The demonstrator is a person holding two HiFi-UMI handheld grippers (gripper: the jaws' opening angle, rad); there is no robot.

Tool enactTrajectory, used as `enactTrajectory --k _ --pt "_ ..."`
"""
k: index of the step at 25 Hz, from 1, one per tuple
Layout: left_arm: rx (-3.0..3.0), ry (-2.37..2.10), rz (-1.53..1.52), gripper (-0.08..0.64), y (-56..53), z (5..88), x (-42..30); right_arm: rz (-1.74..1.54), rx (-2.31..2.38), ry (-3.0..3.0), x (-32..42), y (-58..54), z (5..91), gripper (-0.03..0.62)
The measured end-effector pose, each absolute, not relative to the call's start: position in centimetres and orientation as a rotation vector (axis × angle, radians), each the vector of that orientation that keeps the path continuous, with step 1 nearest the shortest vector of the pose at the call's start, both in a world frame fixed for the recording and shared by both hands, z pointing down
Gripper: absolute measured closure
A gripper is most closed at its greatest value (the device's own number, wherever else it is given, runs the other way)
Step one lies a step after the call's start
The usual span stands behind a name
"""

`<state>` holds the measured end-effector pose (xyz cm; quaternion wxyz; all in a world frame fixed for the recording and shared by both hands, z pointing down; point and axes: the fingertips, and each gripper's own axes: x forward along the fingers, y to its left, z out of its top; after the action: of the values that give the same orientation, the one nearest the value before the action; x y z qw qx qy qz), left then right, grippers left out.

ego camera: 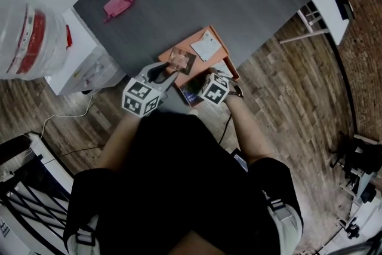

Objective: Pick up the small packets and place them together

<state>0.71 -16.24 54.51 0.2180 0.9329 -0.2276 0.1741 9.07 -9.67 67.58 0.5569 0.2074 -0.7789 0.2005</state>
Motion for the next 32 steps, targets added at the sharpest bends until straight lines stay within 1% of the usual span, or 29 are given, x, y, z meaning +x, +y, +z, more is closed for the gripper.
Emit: enactTrajectory --k 4,6,8,10,11,20,32 --pt "2.587 -0.621 0.486 0.405 -16.3 54.5 1.0 0.457 0.486 -1.838 9.2 -9.6 67.5 0.327" --pt "2.589 -0.621 0.491 0.405 -16.4 54.6 1.1 0.435 0.495 -1.839 9.3 -9.8 67.4 0.367" --pt "2.592 -0.620 0.497 0.405 -16.6 54.6 1.3 0.404 0.518 -1.838 9.5 -10.2 67.1 0.435" --pt "2.596 -0.613 0.501 0.405 -16.6 54.6 1.6 0.368 0.560 -1.837 9.8 -10.7 66.6 0.538" --pt "2.598 -0.608 0.501 0.405 -16.6 54.6 1.8 0.356 0.576 -1.841 9.9 -11.0 66.3 0.577" --pt "2.610 -0.585 0.505 0.405 -16.7 54.5 2.9 0.335 0.536 -1.900 9.4 -10.3 64.1 0.588" --pt "2.649 -0.567 0.464 0.405 -17.1 53.5 4.3 0.051 0.461 -1.888 10.0 -8.5 59.3 0.589"
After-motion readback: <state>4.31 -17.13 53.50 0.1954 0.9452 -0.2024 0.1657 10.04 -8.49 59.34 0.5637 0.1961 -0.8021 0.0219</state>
